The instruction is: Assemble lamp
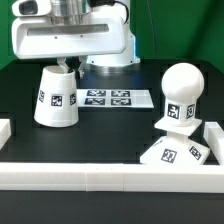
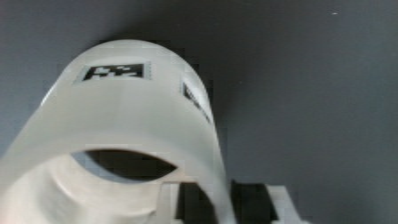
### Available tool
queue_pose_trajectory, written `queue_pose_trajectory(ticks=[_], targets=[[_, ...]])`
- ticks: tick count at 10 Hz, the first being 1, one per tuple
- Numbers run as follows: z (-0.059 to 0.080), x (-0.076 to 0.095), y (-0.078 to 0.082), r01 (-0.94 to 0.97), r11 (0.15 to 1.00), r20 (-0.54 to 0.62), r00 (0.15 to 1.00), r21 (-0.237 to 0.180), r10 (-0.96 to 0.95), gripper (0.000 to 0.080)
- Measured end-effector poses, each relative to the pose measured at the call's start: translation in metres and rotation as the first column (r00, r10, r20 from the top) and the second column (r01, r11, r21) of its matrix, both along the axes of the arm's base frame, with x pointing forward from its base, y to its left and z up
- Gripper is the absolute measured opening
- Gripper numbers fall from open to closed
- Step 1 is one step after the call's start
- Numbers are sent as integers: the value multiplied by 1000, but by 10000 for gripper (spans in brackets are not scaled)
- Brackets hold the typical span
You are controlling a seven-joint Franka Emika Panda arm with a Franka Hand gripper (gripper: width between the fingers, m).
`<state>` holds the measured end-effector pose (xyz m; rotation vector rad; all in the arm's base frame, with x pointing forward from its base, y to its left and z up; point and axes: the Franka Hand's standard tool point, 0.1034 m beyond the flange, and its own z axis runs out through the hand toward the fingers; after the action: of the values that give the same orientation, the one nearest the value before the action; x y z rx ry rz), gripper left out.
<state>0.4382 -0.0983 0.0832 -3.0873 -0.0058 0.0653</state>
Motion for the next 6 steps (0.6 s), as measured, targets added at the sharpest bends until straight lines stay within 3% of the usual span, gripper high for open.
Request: queue_pose_trajectory(ticks=[2, 3, 6], targets=[[1, 1, 1, -1, 1000, 1, 1000, 2, 1, 47], [9, 6, 7, 7, 1000, -1, 1000, 24, -7, 47], [51, 43, 39, 63, 992, 9, 998, 108, -65, 47]])
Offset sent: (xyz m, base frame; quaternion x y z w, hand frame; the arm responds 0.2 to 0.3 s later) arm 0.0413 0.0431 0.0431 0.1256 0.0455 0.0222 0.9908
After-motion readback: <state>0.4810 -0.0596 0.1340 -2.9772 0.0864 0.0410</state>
